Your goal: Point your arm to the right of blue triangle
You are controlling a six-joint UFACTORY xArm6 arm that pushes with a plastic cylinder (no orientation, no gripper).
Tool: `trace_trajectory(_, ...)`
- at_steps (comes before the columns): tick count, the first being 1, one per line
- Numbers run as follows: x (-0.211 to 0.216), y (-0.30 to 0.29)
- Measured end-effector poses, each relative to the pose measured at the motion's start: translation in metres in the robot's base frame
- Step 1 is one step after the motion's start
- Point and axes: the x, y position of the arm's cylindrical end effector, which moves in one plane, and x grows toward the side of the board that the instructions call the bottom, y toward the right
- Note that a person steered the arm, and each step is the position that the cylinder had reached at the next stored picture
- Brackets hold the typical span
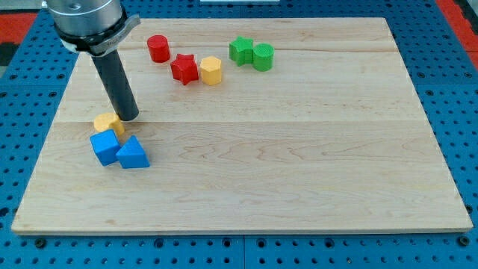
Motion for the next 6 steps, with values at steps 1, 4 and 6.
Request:
trace_trajectory(1, 0.020, 0.000)
trace_trajectory(4, 0.049, 0.071)
trace_trajectory(6, 0.055, 0.036)
